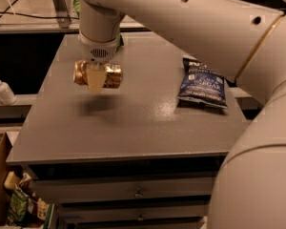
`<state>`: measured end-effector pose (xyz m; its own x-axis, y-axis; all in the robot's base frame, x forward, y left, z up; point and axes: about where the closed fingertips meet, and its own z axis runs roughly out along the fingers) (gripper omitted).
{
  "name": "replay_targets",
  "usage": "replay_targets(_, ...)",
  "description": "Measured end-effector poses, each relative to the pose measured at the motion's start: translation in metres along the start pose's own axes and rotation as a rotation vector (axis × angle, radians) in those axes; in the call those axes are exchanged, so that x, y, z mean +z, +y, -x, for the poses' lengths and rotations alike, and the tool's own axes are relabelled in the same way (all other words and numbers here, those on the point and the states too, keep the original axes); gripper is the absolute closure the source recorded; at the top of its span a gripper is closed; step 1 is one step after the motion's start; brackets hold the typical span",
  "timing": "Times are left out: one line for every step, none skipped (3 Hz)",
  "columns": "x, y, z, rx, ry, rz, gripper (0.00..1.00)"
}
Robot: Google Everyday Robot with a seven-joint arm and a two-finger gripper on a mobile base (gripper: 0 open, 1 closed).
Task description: Knock orange can over
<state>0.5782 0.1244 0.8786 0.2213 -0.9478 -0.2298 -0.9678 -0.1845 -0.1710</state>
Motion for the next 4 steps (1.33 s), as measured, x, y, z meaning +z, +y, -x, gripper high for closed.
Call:
replay_targets(0.016,0.009,0.002,-0.022,0.034,0.026,1.00)
replay_targets(0.029,0.018,0.006,-0.046,0.049,0.055,1.00)
replay_targets(0.040,0.025,0.010,-0.066,0.059,0.088,0.83)
replay_targets(0.048,0.031,0.012,-0.075,0.069,0.112,0.59)
